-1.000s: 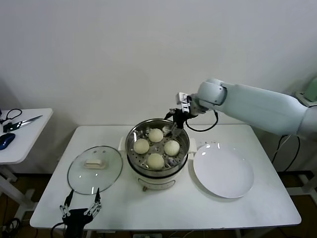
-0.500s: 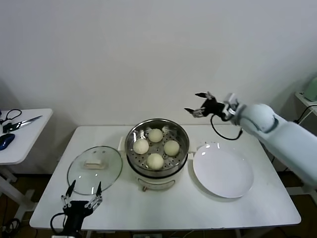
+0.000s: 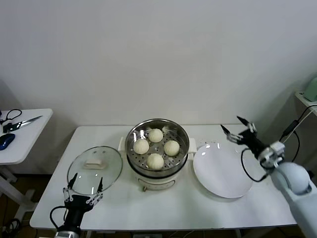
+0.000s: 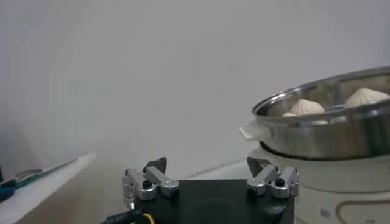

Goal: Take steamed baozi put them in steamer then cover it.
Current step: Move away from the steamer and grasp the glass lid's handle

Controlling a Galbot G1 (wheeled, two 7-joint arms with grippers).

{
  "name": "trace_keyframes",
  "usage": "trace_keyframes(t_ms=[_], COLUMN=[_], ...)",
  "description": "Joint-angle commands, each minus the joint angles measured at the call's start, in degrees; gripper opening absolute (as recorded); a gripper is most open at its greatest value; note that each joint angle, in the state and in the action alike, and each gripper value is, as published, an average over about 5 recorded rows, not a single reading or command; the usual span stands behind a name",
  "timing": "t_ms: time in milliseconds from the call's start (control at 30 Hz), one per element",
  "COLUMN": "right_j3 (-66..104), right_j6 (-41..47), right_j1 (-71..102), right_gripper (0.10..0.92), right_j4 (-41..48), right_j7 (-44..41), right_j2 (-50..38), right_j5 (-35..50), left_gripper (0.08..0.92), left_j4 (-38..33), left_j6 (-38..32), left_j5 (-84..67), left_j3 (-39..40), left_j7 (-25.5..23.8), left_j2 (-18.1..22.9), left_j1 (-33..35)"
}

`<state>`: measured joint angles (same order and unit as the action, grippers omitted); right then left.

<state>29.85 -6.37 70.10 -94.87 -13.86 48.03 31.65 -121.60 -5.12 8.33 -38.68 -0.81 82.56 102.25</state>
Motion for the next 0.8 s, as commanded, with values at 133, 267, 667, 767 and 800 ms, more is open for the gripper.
trace_keyframes(t_ms=[133,267,667,767,800], right_j3=[11.68,8.93,6.56,6.79,6.91], right_j6=[-19.46,-19.65,-21.51,-21.8,-21.86], right_j1=[22.1,22.92,24.62,25.09,25.23], right_gripper=[0.823,0.823,0.823,0.823,0.823], right_j4=[-0.25,0.09,-0.36,-0.62,-0.72], right_j7=[0.8,1.31,2.03,2.26,2.32], right_j2=[17.42,19.98,23.74,23.93,23.96], right_j5=[-5.78,-5.31,-8.29,-8.21,-8.17], left_gripper=[0.823,0.823,0.823,0.823,0.823], left_j4=[1.6,1.65,20.64,26.64,28.75], left_j6=[-2.89,-3.43,-5.73,-4.87,-4.59], left_j5=[8.82,22.65,58.69,61.49,61.9], left_j3=[-0.14,-0.83,-2.39,-1.83,-1.61], left_j7=[3.02,9.58,19.55,19.66,19.68], left_j2=[-1.62,-4.32,-11.2,-11.14,-11.11], left_j1=[-0.74,-0.24,-11.45,-15.31,-16.49])
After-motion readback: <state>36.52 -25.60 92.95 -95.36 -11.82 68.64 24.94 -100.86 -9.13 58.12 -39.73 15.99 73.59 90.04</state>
